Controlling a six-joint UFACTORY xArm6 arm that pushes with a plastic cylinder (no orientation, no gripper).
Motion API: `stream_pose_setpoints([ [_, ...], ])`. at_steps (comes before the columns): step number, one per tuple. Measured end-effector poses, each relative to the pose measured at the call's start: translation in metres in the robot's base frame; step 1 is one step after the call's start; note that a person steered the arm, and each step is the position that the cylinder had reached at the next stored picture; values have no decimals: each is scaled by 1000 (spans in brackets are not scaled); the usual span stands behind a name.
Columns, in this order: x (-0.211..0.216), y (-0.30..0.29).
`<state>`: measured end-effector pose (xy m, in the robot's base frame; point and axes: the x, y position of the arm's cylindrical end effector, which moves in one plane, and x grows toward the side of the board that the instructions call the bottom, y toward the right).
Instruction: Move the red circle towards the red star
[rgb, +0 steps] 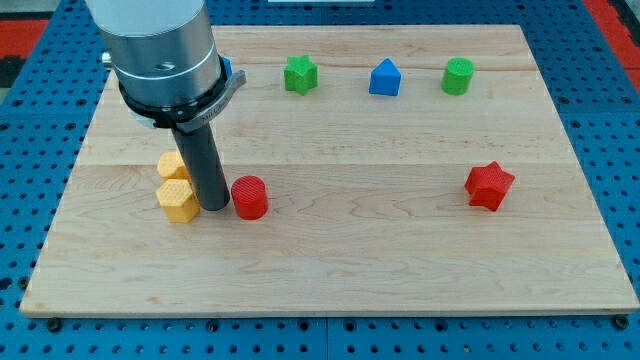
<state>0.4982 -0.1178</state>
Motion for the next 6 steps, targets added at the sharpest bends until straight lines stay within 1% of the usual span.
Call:
stream_pose_setpoints([
  [1,0,17],
  [5,-3,168],
  [6,-3,189],
])
